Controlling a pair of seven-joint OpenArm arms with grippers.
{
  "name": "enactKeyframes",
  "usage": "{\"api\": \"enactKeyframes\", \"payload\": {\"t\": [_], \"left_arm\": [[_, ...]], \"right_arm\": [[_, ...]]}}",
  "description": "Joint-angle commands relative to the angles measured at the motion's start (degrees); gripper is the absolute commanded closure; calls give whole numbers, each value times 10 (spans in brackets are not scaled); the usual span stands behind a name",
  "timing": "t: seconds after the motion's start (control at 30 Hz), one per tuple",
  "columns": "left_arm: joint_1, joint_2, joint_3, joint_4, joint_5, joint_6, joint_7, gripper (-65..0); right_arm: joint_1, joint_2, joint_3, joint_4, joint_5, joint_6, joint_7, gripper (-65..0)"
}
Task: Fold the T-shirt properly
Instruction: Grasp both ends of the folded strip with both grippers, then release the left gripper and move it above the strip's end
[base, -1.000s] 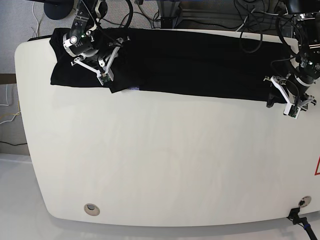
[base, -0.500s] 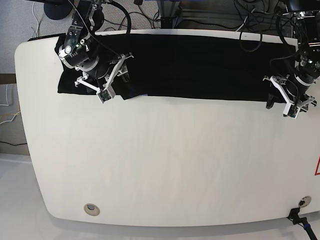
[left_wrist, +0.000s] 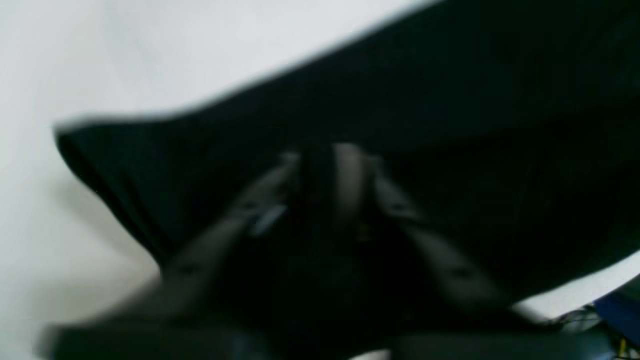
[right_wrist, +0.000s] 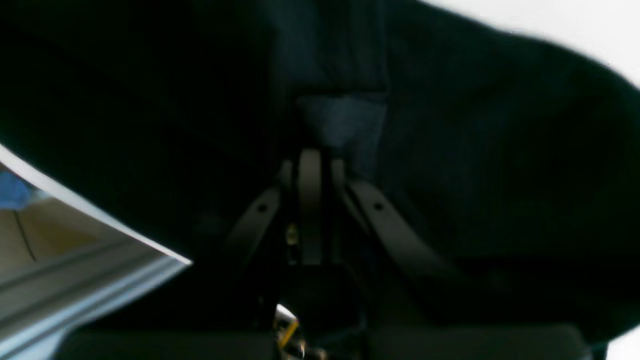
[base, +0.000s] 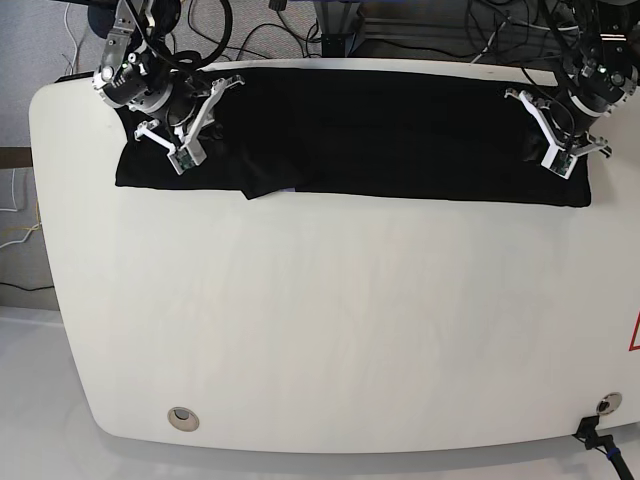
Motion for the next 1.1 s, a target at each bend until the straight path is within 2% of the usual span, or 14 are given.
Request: {"api": "enactKeyframes", "payload": {"t": [0.0, 0.13, 0.23, 0.3, 0.43, 0.53, 0.73, 0.87, 1.0, 1.07], "left_arm": [[-2, 16, -3, -15, -4, 3, -13, 0], [-24, 18, 15, -88, -4, 3, -13, 0], [-55, 15, 30, -153, -4, 3, -13, 0], [-85, 15, 32, -183, -4, 3, -13, 0], [-129, 15, 35, -210, -4, 3, -13, 0], [-146, 14, 61, -210, -4, 3, -13, 0], [-150, 14, 65, -198, -4, 3, -13, 0], [-146, 13, 60, -152, -4, 3, -13, 0], [-146, 12, 26, -128, -4, 3, 4, 0], [-146, -1, 1, -119, -5, 3, 18, 0]], "right_arm": [[3, 4, 3, -6, -44, 1, 11, 0], [23, 5, 3, -44, -100, 1, 14, 0], [37, 19, 3, -90, -132, 1, 58, 0], [54, 26, 3, -131, -145, 1, 88, 0], [97, 46, 3, -196, -150, 1, 97, 0], [111, 46, 3, -199, -153, 1, 97, 0], [114, 47, 3, -197, -150, 1, 97, 0], [114, 42, 3, -132, -148, 1, 95, 0], [124, 26, 2, -89, -153, 1, 90, 0], [129, 23, 2, -88, -151, 1, 76, 0]]}}
